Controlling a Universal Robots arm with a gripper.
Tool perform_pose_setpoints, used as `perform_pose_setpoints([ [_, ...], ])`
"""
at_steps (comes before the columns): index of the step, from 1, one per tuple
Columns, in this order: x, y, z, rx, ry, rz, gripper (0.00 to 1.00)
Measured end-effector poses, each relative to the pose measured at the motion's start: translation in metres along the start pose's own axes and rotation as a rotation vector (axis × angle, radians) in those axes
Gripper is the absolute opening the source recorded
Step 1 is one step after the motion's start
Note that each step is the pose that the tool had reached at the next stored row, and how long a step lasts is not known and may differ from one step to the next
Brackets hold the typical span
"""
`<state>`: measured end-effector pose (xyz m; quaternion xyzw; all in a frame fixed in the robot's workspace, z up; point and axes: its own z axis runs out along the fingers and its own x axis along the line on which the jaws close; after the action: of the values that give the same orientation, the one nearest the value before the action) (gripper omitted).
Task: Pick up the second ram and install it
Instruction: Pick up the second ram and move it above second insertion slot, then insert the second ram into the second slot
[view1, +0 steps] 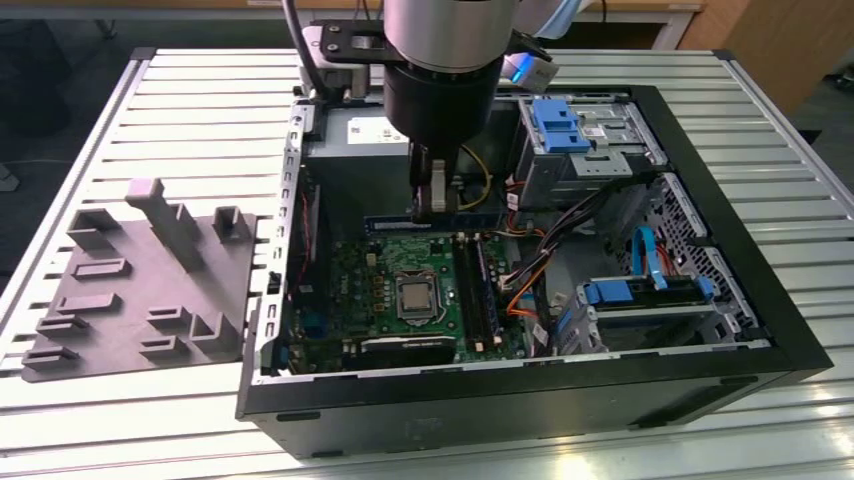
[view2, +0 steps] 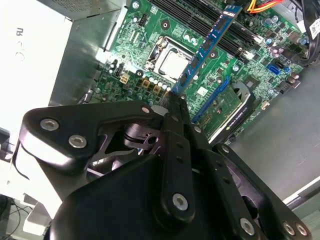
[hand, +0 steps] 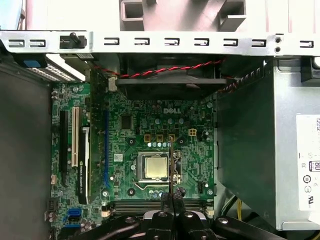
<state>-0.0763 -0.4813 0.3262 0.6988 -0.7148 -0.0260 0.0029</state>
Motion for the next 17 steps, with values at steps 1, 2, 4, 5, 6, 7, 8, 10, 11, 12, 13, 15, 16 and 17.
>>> perform_pose_setpoints([
  [1,0.0000,0.0000,0.0005,0.0000,0.0001,0.000,0.12],
  [2,0.0000,0.0000,0.0007,-0.0001,0.0002,0.000,0.12],
  [4,0.0000,0.0000,0.0010,0.0000,0.0000,0.000,0.12],
  [5,0.0000,0.0000,0.0012,0.0000,0.0000,0.000,0.12],
  [6,0.0000,0.0000,0.0012,0.0000,0.0001,0.000,0.12],
  [7,0.0000,0.0000,0.0012,0.0000,0.0000,0.000,0.12],
  [8,0.0000,0.0000,0.0012,-0.0001,0.0001,0.000,0.12],
  [10,0.0000,0.0000,0.0012,0.0000,0.0000,0.000,0.12],
  [11,0.0001,0.0000,0.0012,0.0000,0.0001,0.000,0.12],
  [12,0.0000,0.0000,0.0012,0.0000,0.0000,0.000,0.12],
  [13,0.0000,0.0000,0.0012,0.0000,0.0001,0.000,0.12],
  [15,0.0000,0.0000,0.0012,0.0000,0.0000,0.001,0.12],
  [16,0.0000,0.0000,0.0013,0.0001,-0.0001,0.003,0.12],
  [17,0.0000,-0.0001,0.0013,0.0002,-0.0002,0.005,0.12],
])
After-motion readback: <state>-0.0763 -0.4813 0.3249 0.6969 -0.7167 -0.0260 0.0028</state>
